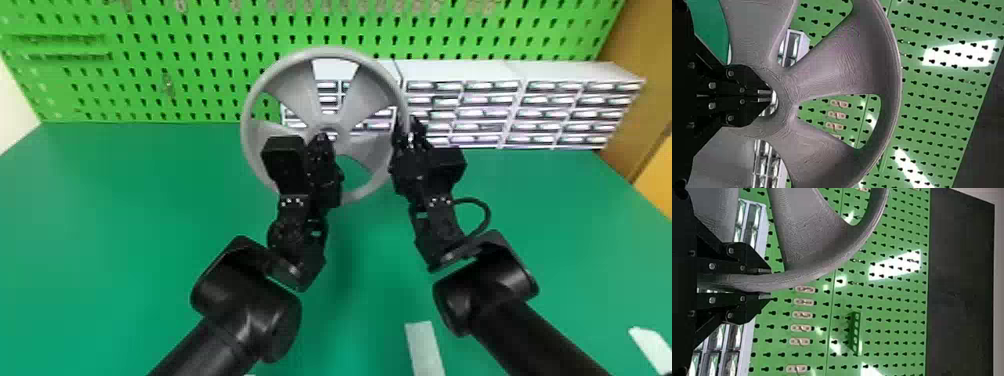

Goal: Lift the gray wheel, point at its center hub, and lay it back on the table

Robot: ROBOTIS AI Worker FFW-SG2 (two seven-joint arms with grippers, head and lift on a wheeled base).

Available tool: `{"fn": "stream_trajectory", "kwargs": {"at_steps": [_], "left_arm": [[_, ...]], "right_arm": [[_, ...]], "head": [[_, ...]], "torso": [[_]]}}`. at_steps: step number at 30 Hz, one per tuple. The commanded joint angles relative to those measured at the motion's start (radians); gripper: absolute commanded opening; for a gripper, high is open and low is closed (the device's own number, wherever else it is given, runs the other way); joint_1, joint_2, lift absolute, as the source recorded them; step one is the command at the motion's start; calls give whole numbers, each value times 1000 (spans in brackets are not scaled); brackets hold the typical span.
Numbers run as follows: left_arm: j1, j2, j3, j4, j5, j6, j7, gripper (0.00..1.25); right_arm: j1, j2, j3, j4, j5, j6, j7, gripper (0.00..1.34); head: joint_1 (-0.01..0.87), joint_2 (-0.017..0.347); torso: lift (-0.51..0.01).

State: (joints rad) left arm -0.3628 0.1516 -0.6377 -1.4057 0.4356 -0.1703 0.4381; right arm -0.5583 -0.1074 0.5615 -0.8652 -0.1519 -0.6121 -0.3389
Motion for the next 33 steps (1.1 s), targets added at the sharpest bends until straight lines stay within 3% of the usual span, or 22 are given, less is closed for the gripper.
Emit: {"fn": "stream_trajectory", "kwargs": {"at_steps": [1,33], "left_arm": [[-4,-1,1,4,2,0,-6,91],[-4,-4,6,8,2,0,-19,91]], "right_arm": [[0,0,1,0,0,0,0,46],[1,-1,11,-3,-5,0,1,48]], "head": [[692,48],[692,48]], "torso": [[-96],[-96]]}}
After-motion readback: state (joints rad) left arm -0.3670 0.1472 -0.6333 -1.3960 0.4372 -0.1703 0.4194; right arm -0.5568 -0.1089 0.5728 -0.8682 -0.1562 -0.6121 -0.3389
